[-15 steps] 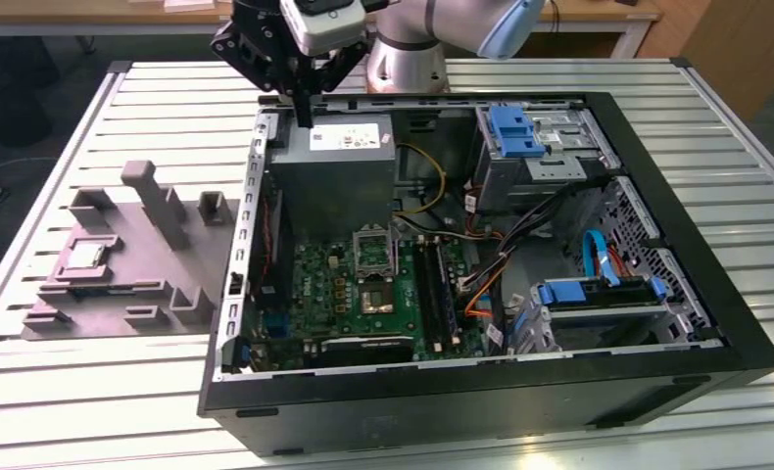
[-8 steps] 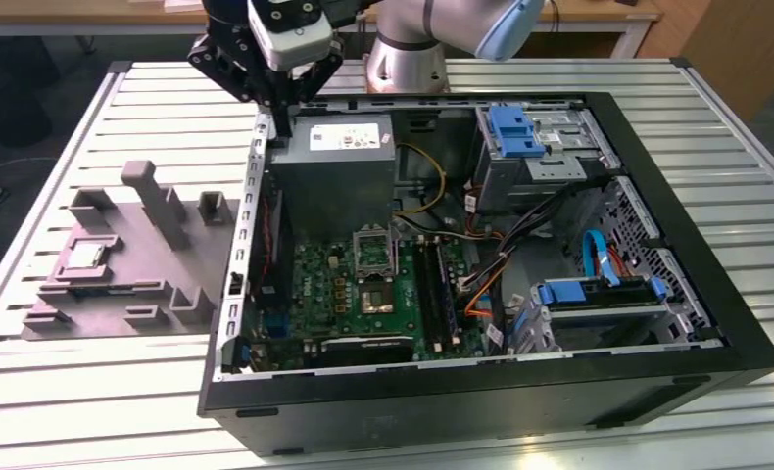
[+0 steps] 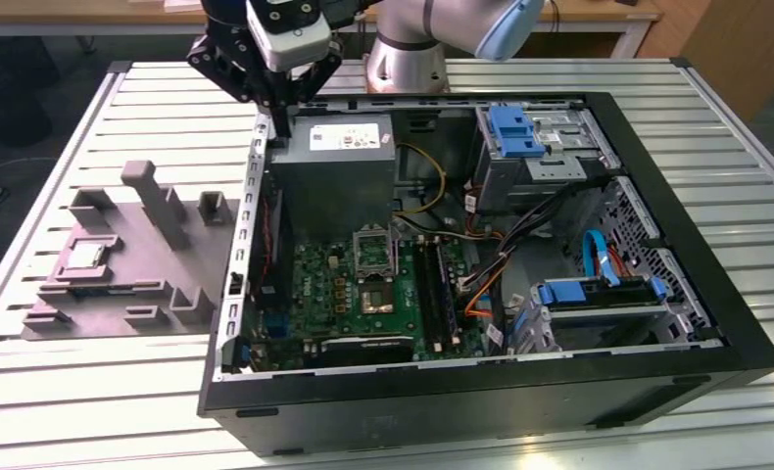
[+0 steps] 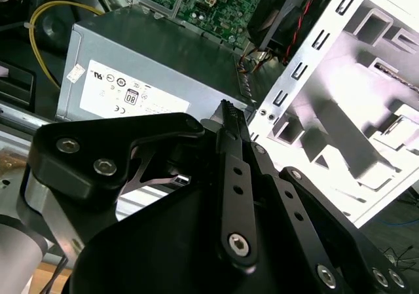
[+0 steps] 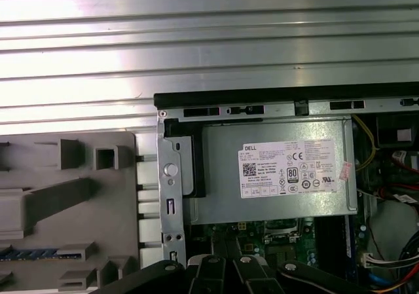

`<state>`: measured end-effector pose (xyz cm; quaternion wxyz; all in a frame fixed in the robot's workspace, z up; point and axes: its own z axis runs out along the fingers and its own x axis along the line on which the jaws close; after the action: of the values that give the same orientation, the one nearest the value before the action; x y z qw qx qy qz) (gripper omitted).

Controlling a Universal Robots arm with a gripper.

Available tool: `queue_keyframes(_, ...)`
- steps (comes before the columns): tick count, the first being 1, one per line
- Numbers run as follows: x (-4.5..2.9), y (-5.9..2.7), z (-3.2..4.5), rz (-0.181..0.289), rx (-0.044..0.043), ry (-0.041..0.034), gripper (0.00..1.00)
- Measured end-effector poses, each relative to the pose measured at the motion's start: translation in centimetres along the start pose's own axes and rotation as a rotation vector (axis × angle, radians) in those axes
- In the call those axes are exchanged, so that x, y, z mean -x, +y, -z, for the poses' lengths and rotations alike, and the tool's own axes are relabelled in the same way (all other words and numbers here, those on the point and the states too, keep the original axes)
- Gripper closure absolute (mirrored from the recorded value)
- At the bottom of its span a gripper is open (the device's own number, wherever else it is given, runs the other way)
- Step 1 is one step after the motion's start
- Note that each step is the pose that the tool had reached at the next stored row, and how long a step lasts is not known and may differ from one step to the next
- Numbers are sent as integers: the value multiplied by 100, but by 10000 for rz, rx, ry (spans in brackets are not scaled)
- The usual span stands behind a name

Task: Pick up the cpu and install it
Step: 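Reach for the cpu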

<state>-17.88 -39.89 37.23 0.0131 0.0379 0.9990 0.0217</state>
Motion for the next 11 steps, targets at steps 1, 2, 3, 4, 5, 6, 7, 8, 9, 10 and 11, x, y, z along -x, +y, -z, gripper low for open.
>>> queue_keyframes(1,-2,0,-1,1,0,0,89)
queue_keyframes(2,-3,0,-1,0,0,0,89)
queue_keyframes(3,-5,-1,-2,1,0,0,89)
queue_keyframes(4,-6,-1,-3,0,0,0,89)
queue_keyframes(5,-8,-1,-4,0,-1,1,89)
queue_keyframes(6,-10,-1,-5,0,0,0,89)
queue_keyframes(7,-11,-1,-6,0,0,0,89)
queue_keyframes(8,-13,-1,-7,0,0,1,89)
queue_keyframes(9,-15,-2,-8,0,0,0,89)
queue_keyframes(10,-17,-2,-9,0,0,0,89)
queue_keyframes(11,-18,-2,-10,1,0,1,89)
